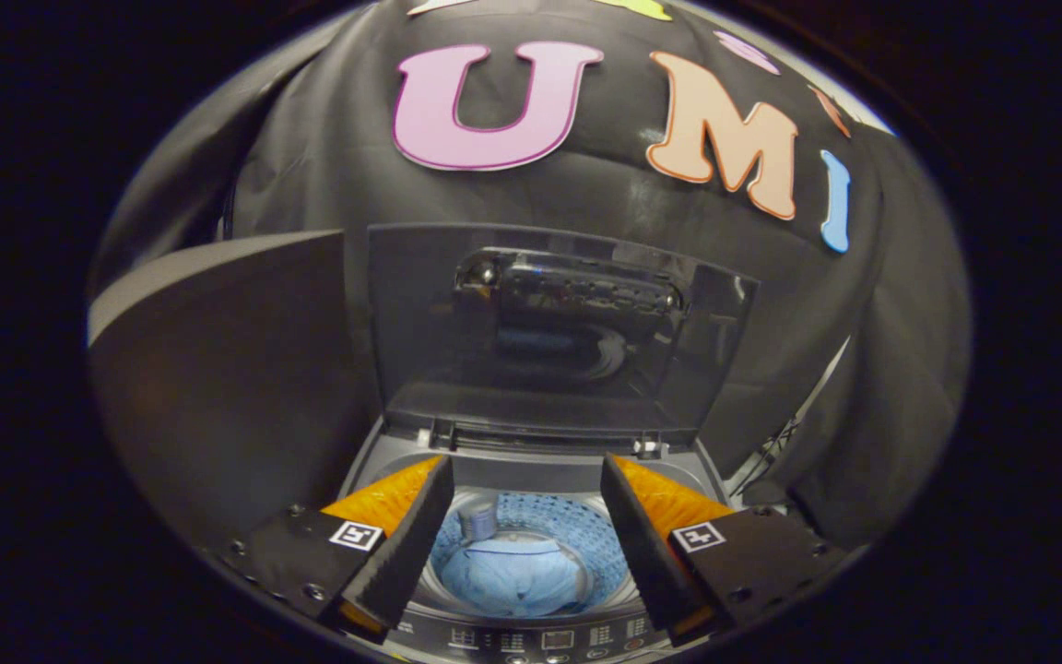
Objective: Put the clothes into the washing machine and then close the washing machine lid.
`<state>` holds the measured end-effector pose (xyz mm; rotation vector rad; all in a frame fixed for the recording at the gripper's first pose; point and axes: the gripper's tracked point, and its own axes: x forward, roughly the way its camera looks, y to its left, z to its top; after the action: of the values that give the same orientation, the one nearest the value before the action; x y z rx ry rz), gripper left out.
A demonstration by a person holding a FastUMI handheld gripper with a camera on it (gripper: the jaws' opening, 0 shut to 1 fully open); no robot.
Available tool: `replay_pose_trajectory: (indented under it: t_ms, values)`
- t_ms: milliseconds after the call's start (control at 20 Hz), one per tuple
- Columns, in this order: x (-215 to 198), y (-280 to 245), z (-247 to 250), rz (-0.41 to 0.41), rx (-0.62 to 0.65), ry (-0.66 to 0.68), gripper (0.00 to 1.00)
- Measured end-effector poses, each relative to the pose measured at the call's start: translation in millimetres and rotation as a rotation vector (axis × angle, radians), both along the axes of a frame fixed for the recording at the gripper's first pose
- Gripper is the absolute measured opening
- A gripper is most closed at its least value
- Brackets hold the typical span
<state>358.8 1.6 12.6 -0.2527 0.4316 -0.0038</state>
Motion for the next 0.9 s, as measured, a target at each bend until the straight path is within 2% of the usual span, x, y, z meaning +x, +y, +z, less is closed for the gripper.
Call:
replay_pose_trajectory:
  t_ms: [100,300,500,600,700,900]
  values:
    - [0.5,-2.5,5.8,-0.005,0.012,-0.01,0.98]
    - [9.6,-5.8,46.5,-0.019,0.047,-0.127,0.99]
    - [25.2,-4.4,82.2,-0.041,0.183,-0.152,0.99]
    - [34.2,-13.8,106.8,-0.079,0.214,-0.203,0.99]
    - [44.8,-16.7,118.2,-0.065,0.246,-0.219,0.97]
    - [64.8,-31.8,132.4,-0.073,0.23,-0.232,0.96]
